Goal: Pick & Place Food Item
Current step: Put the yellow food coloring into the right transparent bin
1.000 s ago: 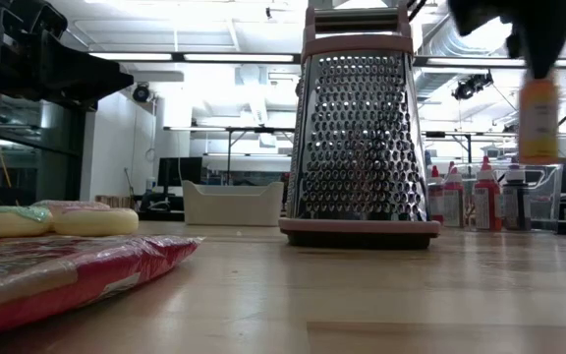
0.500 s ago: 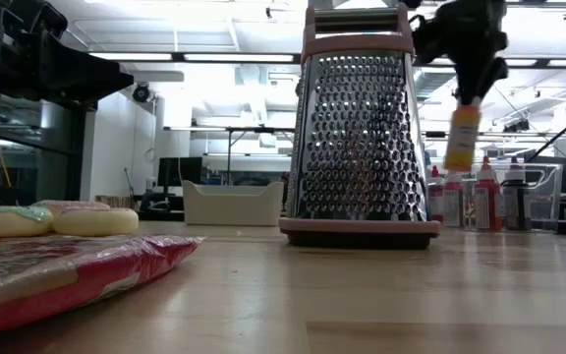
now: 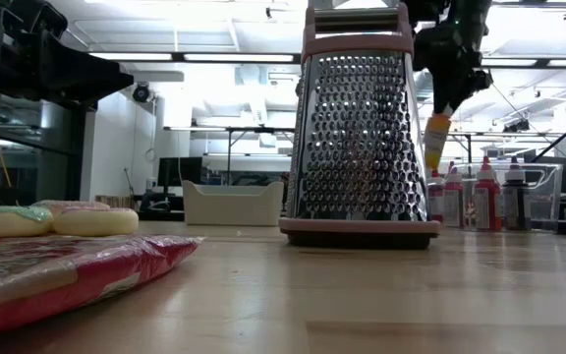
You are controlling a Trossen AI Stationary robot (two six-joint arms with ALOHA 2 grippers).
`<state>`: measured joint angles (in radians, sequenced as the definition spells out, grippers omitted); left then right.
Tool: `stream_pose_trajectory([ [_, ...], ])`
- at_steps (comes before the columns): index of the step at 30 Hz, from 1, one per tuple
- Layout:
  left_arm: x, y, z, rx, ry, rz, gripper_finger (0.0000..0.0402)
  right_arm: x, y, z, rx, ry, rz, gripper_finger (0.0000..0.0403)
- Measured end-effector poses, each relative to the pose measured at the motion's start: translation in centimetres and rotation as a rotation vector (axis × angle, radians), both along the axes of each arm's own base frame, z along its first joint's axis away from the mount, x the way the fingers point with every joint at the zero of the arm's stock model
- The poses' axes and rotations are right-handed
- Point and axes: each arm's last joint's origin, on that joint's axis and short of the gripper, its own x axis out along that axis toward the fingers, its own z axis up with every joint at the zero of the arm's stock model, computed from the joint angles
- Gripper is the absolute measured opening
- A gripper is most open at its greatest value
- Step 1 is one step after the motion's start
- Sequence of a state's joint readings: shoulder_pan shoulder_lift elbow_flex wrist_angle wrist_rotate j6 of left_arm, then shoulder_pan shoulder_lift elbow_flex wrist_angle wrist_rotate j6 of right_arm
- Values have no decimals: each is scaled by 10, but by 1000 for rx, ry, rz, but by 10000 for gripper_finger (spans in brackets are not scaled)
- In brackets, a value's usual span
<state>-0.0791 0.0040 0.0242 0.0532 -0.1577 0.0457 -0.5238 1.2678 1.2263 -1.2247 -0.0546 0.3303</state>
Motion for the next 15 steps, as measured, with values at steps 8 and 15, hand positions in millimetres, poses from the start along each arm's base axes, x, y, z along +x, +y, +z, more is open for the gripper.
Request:
stream_pose_trajectory([
  [8, 0, 0, 0, 0, -1, 0, 188, -9, -3, 28, -48, 15, -21, 106],
  [15, 0, 0, 0, 0, 0, 0, 188, -22, 2, 56, -101, 77, -46, 109],
])
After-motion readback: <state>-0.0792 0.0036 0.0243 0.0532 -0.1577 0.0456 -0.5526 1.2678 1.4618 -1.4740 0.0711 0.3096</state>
